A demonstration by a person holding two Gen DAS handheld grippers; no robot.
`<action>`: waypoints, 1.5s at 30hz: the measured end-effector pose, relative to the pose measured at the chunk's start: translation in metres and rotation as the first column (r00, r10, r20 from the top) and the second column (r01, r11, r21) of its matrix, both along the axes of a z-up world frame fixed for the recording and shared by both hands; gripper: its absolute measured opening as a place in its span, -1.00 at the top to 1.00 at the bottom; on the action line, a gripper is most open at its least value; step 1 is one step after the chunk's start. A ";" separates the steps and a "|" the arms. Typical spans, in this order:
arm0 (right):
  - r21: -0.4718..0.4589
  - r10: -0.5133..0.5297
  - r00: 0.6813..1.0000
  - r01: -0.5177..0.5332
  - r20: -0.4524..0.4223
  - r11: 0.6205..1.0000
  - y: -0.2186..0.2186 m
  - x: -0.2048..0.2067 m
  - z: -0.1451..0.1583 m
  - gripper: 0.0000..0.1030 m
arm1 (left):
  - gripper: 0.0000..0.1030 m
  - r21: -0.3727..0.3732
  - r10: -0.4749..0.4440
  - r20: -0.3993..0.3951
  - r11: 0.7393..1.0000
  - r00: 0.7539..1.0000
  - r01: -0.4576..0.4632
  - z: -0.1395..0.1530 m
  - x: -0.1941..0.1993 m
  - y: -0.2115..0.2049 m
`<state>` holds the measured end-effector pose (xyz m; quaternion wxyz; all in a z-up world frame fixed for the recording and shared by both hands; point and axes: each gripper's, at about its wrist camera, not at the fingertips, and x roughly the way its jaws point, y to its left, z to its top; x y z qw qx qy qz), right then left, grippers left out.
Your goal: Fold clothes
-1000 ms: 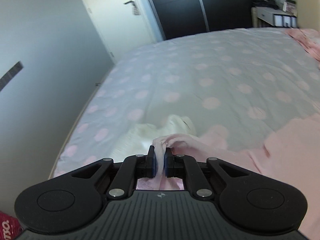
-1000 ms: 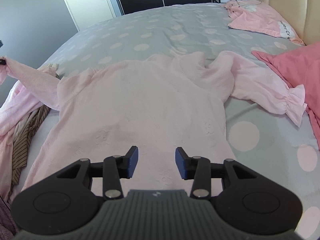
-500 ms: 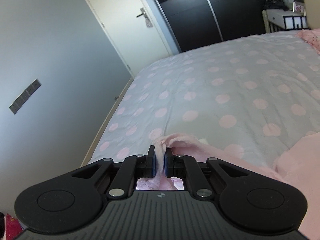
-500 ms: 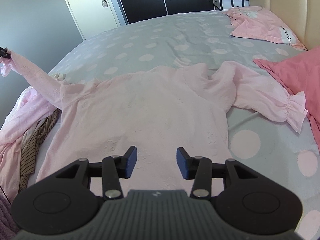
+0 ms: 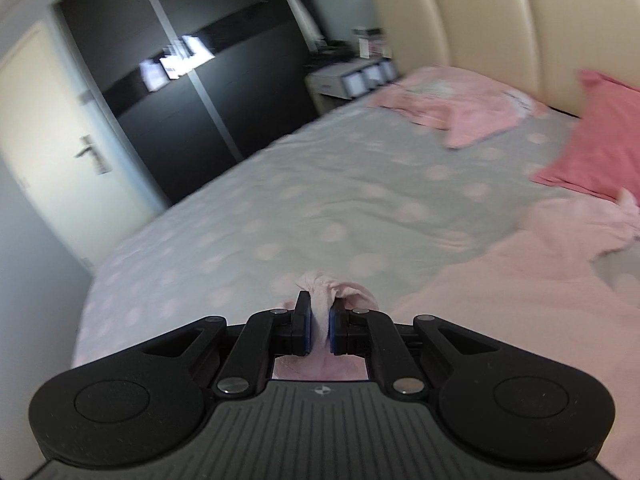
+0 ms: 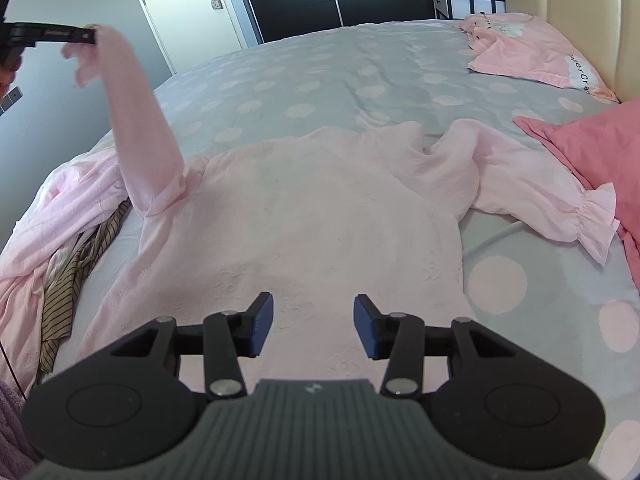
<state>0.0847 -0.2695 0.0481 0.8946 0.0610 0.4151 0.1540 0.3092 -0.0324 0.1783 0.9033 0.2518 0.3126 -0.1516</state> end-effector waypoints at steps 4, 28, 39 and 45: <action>-0.003 -0.016 1.000 0.016 -0.007 1.000 -0.003 0.002 -0.003 0.06 | 0.88 -0.032 -0.068 -0.098 0.997 0.993 0.065 -0.038 0.007 -0.049; -0.073 -0.022 1.000 0.020 -0.021 0.997 0.027 0.063 -0.019 0.06 | -0.05 -0.044 -0.099 -0.264 0.995 0.959 0.090 -0.115 -0.031 0.001; -0.002 0.020 0.999 -0.020 -0.025 1.000 0.099 0.135 -0.035 -0.29 | -0.05 -0.063 0.091 -0.320 0.991 0.943 -0.117 -0.202 -0.046 0.120; -0.048 -0.037 0.995 0.033 -0.093 0.998 0.116 0.172 -0.067 -0.22 | -0.05 -0.190 0.108 -0.389 0.962 0.915 -0.195 -0.232 -0.032 0.154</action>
